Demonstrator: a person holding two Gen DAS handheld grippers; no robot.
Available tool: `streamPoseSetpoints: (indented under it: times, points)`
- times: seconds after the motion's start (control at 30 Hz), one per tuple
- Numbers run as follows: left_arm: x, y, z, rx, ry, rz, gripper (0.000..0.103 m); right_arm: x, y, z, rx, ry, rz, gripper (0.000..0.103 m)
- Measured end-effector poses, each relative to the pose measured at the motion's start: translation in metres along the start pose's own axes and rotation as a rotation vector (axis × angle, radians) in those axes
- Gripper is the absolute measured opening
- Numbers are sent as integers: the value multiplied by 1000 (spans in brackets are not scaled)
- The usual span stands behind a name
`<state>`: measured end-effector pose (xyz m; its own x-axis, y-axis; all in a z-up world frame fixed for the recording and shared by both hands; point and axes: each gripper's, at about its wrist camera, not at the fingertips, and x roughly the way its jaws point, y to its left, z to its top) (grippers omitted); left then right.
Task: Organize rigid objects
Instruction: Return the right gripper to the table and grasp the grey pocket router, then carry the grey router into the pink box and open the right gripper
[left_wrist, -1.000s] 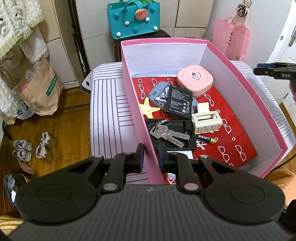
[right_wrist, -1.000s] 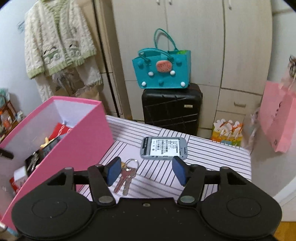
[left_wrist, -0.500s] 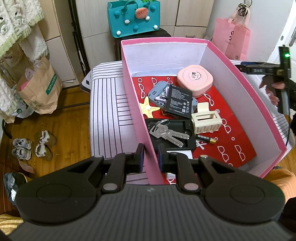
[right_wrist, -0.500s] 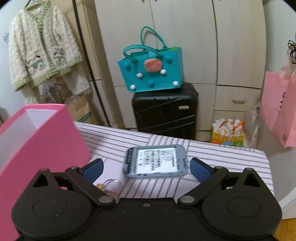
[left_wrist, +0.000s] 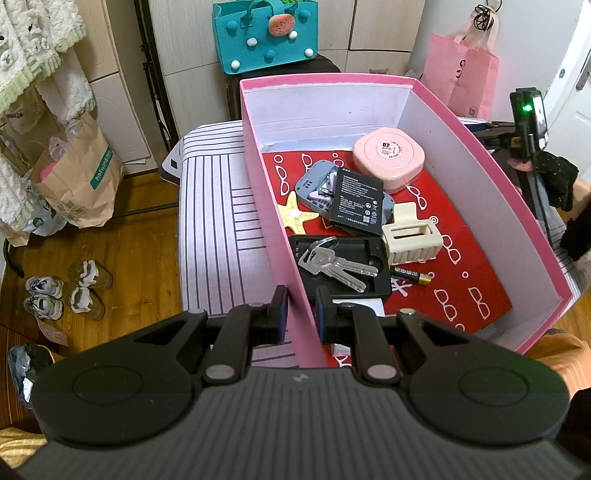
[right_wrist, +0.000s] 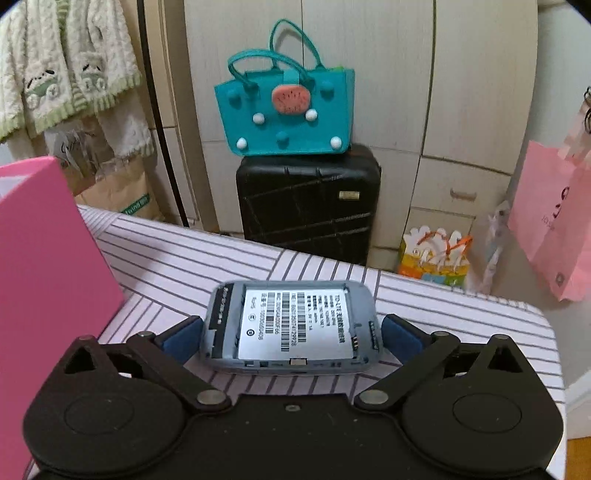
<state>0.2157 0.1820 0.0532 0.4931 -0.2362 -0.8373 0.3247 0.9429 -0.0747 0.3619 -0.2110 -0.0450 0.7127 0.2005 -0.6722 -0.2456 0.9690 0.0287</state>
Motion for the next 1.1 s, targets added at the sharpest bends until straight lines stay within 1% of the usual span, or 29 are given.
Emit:
streamPoseSetpoints:
  times: [0.1,0.2,0.3,0.4,0.67,0.93,1.1]
  points:
    - [0,0,0,2,2,1,15,2,0,2,2,1,-9,103]
    - [0,-2,0,12,8,4,15,1,-1,7,4,36,3,101]
    - [1,-3,2,25,22,9,15,-5,-5,8,39,64,18,101]
    - [1,-4,4,41,37,14,15,-17,-5,6,46,63,24,101]
    - [2,-7,7,69,59,24,14,-67,8,0,5,23,52,101]
    - [0,-10,7,115,61,26,14,-125,25,-2,26,-26,136,101]
    - [0,-10,7,125,56,23,14,-166,44,4,9,-71,188,101]
